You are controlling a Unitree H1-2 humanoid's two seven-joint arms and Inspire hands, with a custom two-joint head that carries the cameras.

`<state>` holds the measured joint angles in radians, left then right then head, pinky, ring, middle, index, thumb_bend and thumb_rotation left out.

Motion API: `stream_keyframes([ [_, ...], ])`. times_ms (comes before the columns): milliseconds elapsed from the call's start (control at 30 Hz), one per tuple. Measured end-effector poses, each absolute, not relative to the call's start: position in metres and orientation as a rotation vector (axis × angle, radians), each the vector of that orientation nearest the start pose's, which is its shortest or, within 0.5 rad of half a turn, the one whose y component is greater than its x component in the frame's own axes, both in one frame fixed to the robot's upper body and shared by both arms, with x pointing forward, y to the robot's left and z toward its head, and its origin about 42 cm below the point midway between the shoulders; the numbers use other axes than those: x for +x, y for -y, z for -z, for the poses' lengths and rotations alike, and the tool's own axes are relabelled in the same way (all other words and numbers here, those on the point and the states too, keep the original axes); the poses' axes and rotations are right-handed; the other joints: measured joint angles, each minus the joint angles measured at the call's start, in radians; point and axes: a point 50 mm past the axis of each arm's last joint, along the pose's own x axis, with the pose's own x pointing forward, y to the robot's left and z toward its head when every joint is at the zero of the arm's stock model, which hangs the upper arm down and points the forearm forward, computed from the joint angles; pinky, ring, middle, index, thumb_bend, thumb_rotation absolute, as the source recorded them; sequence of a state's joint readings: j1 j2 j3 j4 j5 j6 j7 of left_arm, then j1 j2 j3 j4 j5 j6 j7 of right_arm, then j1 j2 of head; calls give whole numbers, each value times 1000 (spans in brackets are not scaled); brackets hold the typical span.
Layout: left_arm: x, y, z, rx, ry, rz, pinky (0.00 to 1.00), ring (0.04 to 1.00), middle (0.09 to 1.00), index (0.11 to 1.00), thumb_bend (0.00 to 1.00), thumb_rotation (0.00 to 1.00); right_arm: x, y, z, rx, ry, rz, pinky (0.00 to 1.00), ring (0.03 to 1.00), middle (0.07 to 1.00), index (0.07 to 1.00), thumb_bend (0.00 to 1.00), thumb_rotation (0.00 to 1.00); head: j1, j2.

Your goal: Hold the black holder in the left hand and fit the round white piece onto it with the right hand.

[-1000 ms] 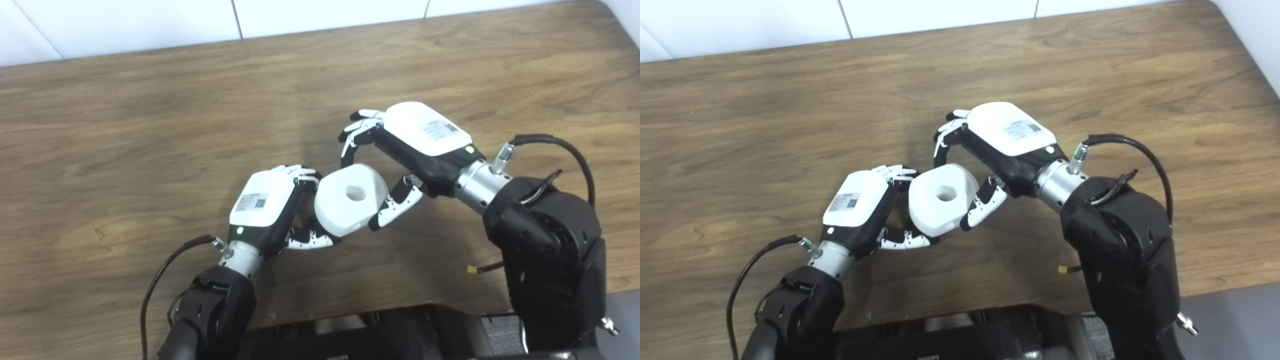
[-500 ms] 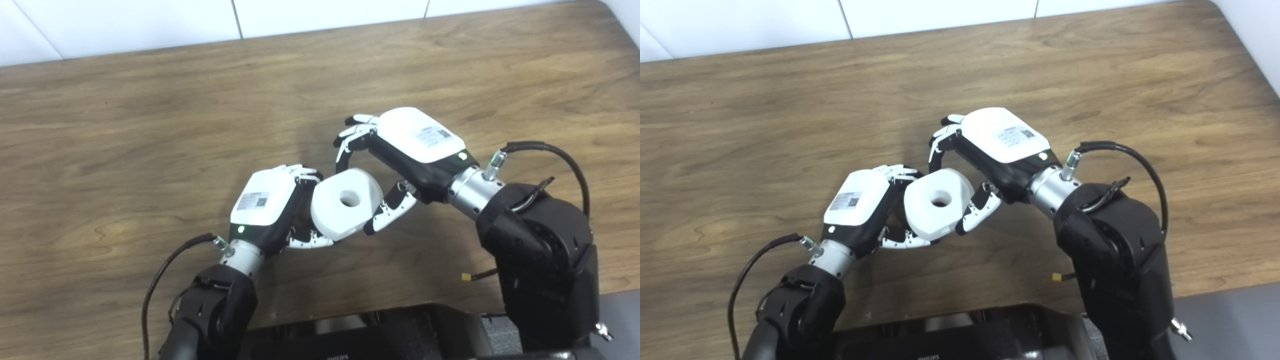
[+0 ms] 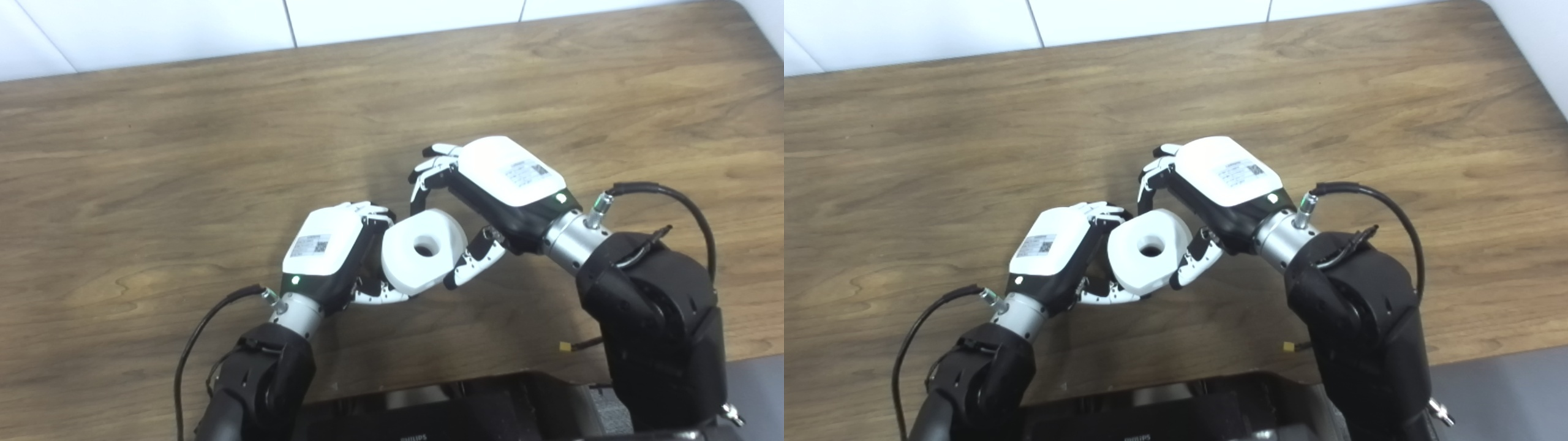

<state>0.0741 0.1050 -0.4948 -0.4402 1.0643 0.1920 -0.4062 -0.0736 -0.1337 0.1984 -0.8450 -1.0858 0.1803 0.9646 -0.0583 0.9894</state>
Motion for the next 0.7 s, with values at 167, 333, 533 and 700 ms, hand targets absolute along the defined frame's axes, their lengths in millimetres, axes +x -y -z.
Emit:
stream_keyframes([
  [167,219,-114,-163,1095,174,528,863,845,791,487,518,49,220,175,-273,-1272,240,-488,834,903,791,484,522,147,-5,2],
  [333,219,-114,-164,1096,175,528,861,844,791,487,519,50,220,174,-273,-1284,247,-485,822,902,790,487,523,148,-5,-2],
  [533,219,-114,-164,1097,174,529,870,851,796,487,518,49,221,174,-274,-1293,252,-487,829,914,801,494,522,154,-8,-3],
  [700,219,-114,-164,1096,173,530,869,849,793,487,518,48,222,174,-275,-1302,248,-496,836,922,823,636,719,266,-8,-2],
])
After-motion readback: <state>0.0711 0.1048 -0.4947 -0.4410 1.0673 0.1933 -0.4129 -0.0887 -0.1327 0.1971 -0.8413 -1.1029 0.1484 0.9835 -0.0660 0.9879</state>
